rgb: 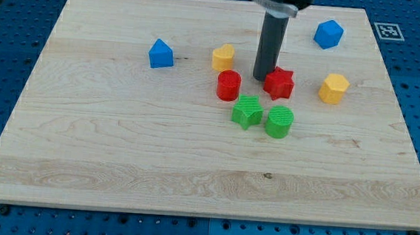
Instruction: Push red star into green circle
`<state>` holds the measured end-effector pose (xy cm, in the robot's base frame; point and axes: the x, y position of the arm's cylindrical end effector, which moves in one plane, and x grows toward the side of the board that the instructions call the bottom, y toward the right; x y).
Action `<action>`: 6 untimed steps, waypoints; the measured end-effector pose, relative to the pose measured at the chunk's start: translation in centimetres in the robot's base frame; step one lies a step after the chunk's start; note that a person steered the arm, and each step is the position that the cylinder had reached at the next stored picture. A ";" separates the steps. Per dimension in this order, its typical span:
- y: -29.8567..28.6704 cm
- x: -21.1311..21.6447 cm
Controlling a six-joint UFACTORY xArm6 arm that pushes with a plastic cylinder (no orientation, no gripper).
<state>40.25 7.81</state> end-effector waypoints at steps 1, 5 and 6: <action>0.0 -0.8; 3.8 2.3; 3.6 -0.1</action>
